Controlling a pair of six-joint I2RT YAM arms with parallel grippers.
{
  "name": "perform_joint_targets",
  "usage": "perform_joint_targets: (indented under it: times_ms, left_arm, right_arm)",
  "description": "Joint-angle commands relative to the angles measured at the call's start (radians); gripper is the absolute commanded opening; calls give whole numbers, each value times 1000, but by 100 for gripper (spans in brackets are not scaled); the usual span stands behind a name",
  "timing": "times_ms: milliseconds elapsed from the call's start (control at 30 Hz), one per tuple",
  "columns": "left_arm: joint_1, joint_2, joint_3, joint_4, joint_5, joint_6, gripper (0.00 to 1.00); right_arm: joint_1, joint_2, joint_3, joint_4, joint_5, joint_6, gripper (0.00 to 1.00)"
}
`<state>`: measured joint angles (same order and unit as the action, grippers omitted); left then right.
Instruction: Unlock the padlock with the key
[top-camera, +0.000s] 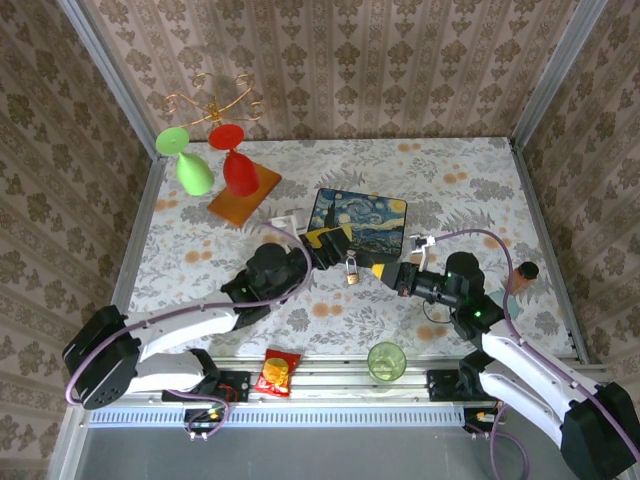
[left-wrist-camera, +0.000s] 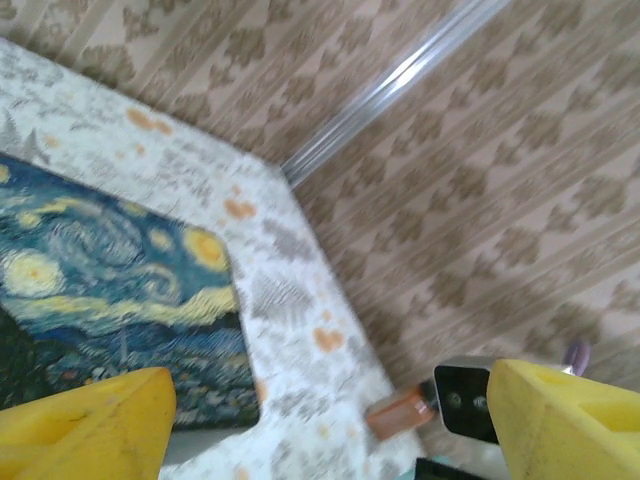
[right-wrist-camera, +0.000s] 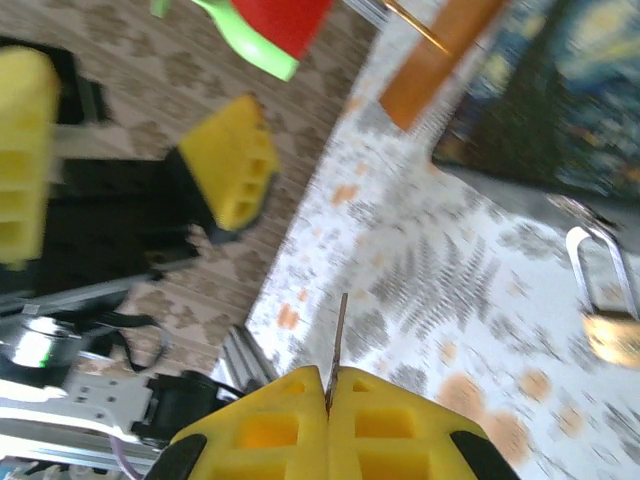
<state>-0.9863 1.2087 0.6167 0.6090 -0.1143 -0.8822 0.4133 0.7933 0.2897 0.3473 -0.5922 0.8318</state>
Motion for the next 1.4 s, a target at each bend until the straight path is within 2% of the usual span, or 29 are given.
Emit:
perform_joint_targets:
  times_ms: [0,100,233,333,400,500,767,933,1100,1367]
  left_arm:
    - [20,44,-8,-292,93,92,82]
    - [55,118,-50,-235,177,99,76]
    - [55,241,-39,-171,258,163,74]
    - [56,321,-8,-148,266,184,76]
    - [72,367,-12,-67,279,164,76]
    - [77,426,25,-51,297,171,76]
    - [36,540,86,-39,258,184,70]
    - [-15,574,134,-123,149,209,61]
    - [-20,622,136,-88,113,165,52]
    - [-33,651,151,-118,0,124,46]
  right_arm:
    - [-4,-16,-30,-168,63,-56,0]
    - [-5,-10,-38,-179,77,-65,0]
    - [-8,5,-42,-226,102,-89,0]
    - [-7,-20,-86,-128,59,-64,0]
    - [-8,-51,-91,-146,64,-69,0]
    - [-8,-86,-82,-216,80,-95,0]
    - [-15,-137,-111,-249,91,-97,0]
    - [-20,-132,-119,-250,94,-101,0]
    - [-26,-132,-124,-250,100,-101,0]
    - [-29,-137,-137,-248,102,-94,0]
